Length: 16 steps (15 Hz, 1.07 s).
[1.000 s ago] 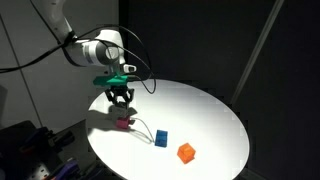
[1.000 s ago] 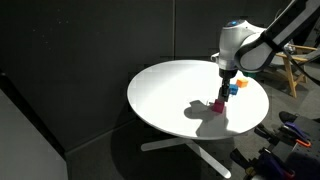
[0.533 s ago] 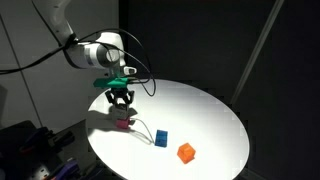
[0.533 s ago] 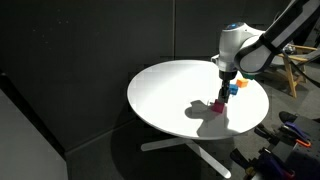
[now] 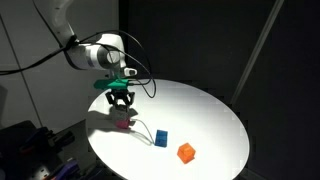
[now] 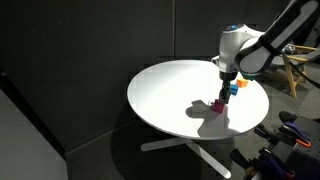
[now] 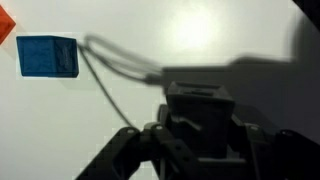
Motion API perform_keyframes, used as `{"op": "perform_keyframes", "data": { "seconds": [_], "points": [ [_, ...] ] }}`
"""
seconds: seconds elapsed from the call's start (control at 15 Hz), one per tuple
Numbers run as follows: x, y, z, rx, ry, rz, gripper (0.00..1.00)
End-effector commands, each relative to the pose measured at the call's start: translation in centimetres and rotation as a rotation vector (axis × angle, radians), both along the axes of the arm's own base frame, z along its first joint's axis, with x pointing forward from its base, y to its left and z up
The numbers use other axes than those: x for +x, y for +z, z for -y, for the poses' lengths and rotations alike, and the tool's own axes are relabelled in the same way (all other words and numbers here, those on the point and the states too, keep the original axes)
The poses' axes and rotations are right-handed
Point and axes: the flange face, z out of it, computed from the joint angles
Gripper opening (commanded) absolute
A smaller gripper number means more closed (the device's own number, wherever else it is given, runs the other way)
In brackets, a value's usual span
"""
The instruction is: Pick up the gray block and put it on the pink block
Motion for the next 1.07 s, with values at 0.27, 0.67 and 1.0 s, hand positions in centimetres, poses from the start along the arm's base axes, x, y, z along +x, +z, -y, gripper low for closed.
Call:
{"op": "perform_keyframes", "data": {
  "seconds": [0.27, 0.67, 1.0],
  "points": [
    [0.62, -0.29, 0.13, -0.019, -0.018, 0.019, 0.27],
    [1.03, -0.22, 0.10, -0.021, -0.038, 0.023, 0.27],
    [1.21, -0.36, -0.12, -0.028, -0.053, 0.025, 0.27]
  ]
}}
